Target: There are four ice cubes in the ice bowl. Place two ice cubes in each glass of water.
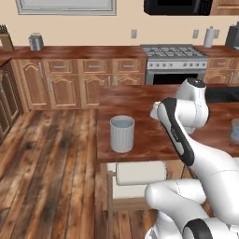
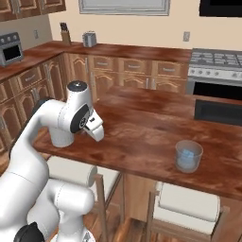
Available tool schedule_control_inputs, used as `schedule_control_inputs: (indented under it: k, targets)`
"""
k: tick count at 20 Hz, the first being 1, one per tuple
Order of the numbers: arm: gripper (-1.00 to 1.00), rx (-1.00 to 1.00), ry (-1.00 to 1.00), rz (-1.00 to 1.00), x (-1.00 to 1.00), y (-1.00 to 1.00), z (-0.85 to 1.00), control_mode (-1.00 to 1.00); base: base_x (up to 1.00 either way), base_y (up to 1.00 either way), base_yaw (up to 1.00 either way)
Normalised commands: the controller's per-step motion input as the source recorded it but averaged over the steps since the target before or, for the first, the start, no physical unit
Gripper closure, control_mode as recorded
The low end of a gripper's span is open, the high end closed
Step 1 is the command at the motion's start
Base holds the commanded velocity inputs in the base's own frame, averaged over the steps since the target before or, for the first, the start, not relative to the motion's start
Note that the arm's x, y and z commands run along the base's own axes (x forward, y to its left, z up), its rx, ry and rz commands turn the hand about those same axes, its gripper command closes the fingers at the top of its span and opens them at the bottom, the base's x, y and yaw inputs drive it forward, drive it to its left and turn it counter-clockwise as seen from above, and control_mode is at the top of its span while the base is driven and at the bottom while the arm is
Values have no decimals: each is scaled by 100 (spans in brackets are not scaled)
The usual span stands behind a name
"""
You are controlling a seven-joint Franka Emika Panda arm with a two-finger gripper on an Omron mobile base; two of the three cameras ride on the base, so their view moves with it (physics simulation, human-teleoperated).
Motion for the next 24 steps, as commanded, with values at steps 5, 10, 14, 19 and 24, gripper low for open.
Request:
schedule_control_inputs:
  k: [5,10,14,19,24]
  targets:
    - [100,0,0,0,0,0,0,100,-4,50,3]
    - [100,-2,0,1,0,16,8,-100,-3,28,2]
    - [100,-2,0,2,0,29,13,-100,0,0,0]
    - [100,0,0,0,8,13,15,-100,0,0,0]
    - [100,0,0,0,26,5,13,-100,0,0,0]
